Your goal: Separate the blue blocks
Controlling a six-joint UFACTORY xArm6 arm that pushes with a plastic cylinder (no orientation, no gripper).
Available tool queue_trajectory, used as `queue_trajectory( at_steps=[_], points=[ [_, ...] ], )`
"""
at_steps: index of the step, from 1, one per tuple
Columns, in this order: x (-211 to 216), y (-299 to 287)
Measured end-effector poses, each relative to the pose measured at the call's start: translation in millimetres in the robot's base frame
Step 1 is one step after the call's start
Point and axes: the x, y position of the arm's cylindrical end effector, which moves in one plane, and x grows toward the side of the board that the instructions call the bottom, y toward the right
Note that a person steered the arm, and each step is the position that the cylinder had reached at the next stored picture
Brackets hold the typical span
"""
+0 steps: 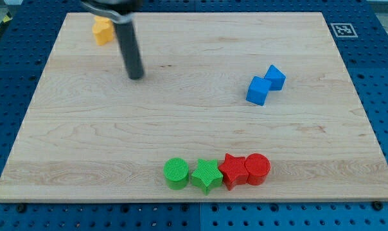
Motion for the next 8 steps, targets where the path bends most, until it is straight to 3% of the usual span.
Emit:
queue_trajectory(
  at_steps=[1,3,5,6,8],
  points=[
    [52.0,78.1],
    [62.1,230.0],
    [11.8,163.9],
    [-2.8,163.2],
    [-1.0,255.8]
  ],
)
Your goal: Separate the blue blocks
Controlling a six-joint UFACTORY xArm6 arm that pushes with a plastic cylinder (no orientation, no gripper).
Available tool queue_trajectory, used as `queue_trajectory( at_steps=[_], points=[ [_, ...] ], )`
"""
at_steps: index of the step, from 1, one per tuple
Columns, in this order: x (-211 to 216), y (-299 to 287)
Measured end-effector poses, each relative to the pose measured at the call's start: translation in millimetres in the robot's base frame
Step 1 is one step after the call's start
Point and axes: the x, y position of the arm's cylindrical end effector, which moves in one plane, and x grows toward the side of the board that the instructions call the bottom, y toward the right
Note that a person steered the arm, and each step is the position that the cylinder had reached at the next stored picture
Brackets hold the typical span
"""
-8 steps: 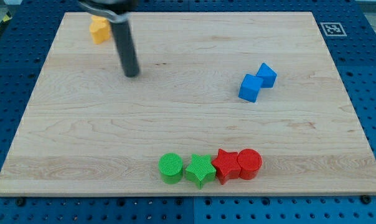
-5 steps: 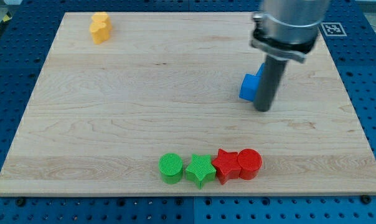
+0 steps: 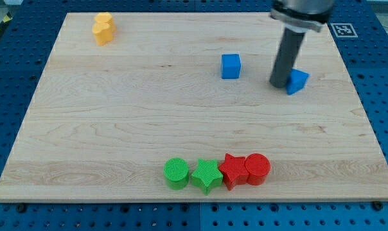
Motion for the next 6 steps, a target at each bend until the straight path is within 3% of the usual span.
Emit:
queue_trajectory(
  at_steps=[1,3,4,5,6],
  points=[
    [-16.7,-9.8],
    [-23.1,-158.4],
    [-34.9,-155.4],
    [-32.5,-101.3],
    [-51.4,-90.4]
  ],
)
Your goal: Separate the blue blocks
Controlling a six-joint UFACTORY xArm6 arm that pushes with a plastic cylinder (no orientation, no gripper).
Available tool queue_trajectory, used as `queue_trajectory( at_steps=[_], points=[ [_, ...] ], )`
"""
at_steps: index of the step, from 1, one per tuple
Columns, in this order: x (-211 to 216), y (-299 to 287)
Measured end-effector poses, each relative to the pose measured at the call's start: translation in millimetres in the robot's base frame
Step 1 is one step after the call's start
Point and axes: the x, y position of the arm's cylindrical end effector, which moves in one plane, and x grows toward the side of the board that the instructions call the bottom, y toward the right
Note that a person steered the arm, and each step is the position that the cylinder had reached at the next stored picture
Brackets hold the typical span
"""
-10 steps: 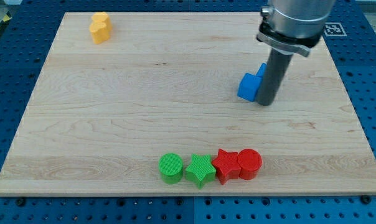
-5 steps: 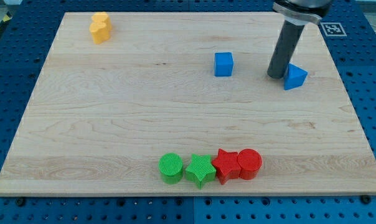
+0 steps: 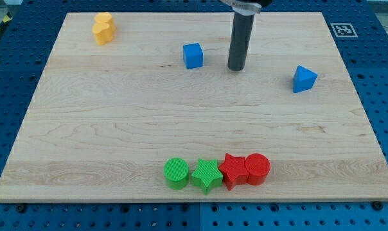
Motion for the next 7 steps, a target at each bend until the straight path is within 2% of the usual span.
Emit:
queue_trajectory(
  at_steps=[1,2,3,4,6,7],
  points=[
    [-25.0,-36.8],
    [-25.6,-44.2],
    [-2.6,-8.0],
    [29.6,-17.8],
    [-16.5,-135.1],
    [-22.4,-144.6]
  ],
)
